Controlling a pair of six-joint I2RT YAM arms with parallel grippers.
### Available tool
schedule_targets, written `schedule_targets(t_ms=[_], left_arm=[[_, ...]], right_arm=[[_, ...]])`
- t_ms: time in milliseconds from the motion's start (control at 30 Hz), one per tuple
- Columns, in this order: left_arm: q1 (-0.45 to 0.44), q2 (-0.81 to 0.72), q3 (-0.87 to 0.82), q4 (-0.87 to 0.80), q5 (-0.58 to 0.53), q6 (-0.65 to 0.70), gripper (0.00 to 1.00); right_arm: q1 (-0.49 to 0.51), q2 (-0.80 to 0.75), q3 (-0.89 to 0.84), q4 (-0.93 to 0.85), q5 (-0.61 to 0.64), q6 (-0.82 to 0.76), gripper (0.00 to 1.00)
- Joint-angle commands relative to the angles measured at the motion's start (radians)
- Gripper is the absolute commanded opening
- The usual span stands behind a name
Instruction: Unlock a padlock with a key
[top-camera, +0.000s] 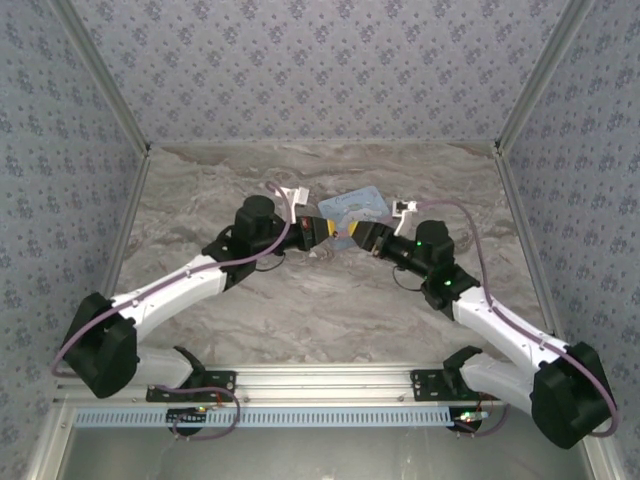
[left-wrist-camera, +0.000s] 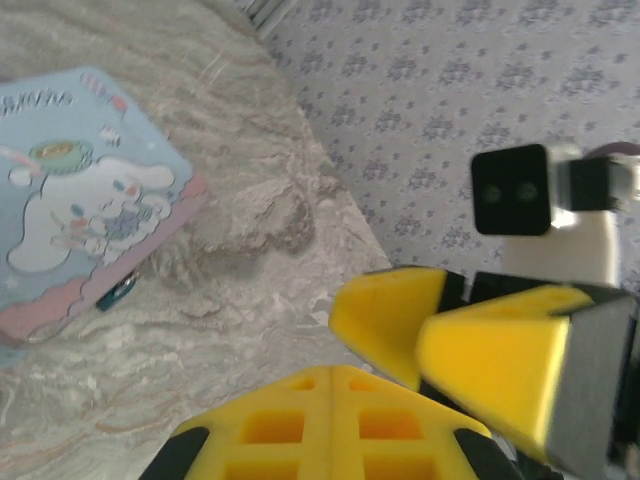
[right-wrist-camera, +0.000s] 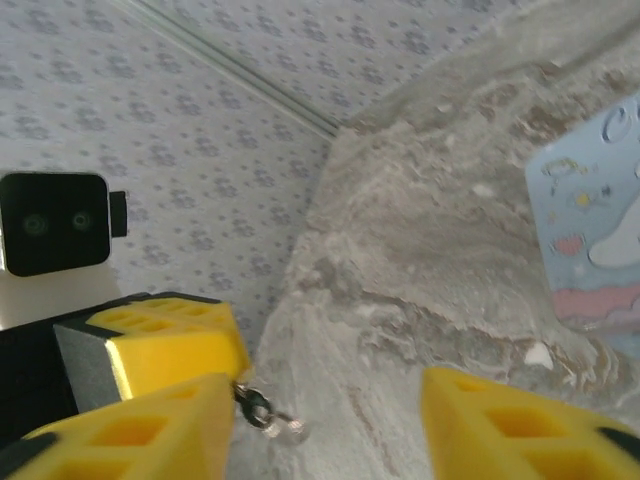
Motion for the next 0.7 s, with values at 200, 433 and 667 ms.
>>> schedule_targets(t_ms=[200,433,667], left_arm=[[0.041,-0.086,0.135,-0.110,0.213,0.225,0.00],[0.040,-0.089,0.152,-0.115,0.264,0.242,0.00],[0.040,-0.085,0.145,-0.099,0.259,0.227,0.00]], right_arm=[[-0.055,-0.003,0.062,0.195,-0.364,-0.098,0.70],[0.005,0.055,0.136,0.185,-0.408,-0.144,0.65],[0.034,0.097,0.160,0.183,-0.420,-0.150,0.53]])
